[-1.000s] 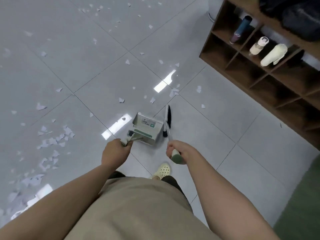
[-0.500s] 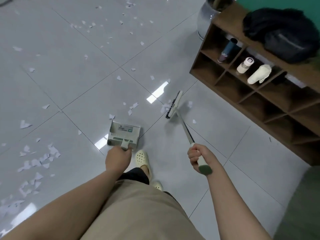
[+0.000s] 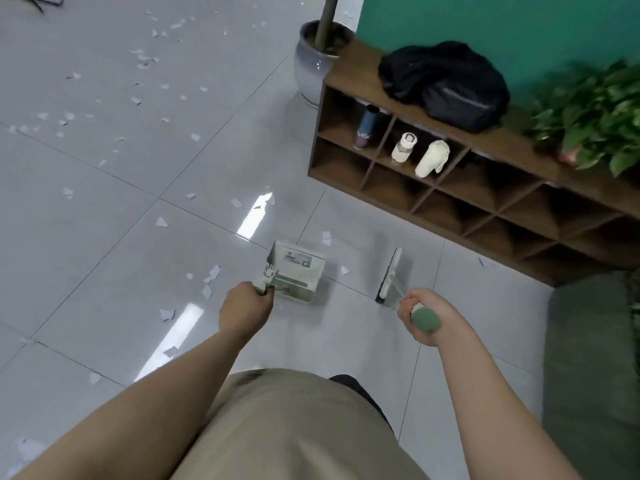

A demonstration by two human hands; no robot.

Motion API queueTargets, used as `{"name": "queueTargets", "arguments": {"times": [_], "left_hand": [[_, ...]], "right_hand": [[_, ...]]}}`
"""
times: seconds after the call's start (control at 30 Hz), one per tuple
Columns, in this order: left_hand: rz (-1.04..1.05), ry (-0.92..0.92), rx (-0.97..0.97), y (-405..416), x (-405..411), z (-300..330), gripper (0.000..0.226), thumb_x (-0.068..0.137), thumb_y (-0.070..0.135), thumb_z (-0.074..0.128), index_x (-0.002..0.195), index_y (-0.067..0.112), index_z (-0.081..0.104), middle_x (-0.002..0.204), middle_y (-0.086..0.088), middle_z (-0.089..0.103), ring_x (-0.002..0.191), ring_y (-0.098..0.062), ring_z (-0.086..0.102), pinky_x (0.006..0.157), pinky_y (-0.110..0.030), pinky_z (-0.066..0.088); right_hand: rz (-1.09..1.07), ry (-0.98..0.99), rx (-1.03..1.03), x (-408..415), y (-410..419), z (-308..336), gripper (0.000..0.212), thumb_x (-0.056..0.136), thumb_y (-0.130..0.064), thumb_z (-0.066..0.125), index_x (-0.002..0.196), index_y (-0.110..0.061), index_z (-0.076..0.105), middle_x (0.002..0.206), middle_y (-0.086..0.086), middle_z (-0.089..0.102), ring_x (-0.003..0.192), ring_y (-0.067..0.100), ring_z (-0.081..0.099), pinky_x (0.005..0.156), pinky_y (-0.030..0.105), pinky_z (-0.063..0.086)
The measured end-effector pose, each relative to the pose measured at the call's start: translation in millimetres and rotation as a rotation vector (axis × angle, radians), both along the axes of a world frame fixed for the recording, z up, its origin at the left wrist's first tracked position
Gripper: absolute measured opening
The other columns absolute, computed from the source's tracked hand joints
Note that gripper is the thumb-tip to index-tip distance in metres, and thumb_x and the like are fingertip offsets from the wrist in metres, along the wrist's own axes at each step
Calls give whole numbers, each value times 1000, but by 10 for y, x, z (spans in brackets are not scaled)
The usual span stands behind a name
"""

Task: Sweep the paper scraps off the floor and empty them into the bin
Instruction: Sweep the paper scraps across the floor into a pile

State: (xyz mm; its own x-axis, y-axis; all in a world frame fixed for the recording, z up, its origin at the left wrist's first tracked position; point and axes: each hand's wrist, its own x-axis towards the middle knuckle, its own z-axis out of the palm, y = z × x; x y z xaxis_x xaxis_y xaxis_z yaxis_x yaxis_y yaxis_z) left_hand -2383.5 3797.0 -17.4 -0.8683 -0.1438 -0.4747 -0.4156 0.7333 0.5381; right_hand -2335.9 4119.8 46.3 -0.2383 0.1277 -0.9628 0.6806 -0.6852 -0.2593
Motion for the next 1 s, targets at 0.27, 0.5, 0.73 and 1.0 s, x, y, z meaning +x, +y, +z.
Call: {"name": "queueTargets", "arguments": {"times": [0.27, 0.5, 0.73, 1.0], "left_hand": [[30, 10, -49, -24, -212, 20, 50, 95, 51, 57, 70, 8, 54, 64, -6, 62, 58, -24, 58, 50, -30, 41], [304, -54, -92, -39, -121, -96, 50, 95, 48, 59, 64, 9, 53, 59, -4, 59, 59, -21, 57, 53, -30, 42], [518, -63, -201, 351, -112, -40, 61, 99, 53, 53, 56, 10, 48, 51, -4, 55, 54, -20, 55, 50, -30, 37], [757, -37, -193, 840, -446, 39, 64, 98, 54, 55, 61, 2, 55, 57, -9, 59, 57, -24, 55, 53, -32, 38]], "right_hand": [[420, -112, 158, -539, -173, -201, 7, 77, -1, 54, 82, -6, 53, 55, 5, 53, 36, 16, 51, 47, 24, 49], [919, -209, 62, -1123, -702, -517, 5, 76, -5, 50, 73, -9, 50, 54, 0, 48, 43, 12, 47, 62, 23, 50], [680, -27, -280, -2164, -543, -767, 30, 86, 0, 42, 65, -19, 32, 45, -7, 30, 31, 6, 30, 29, 15, 26], [540, 74, -376, -2708, -299, -446, 27, 88, -2, 41, 66, -17, 35, 43, -8, 31, 29, 5, 32, 29, 14, 30]]}}
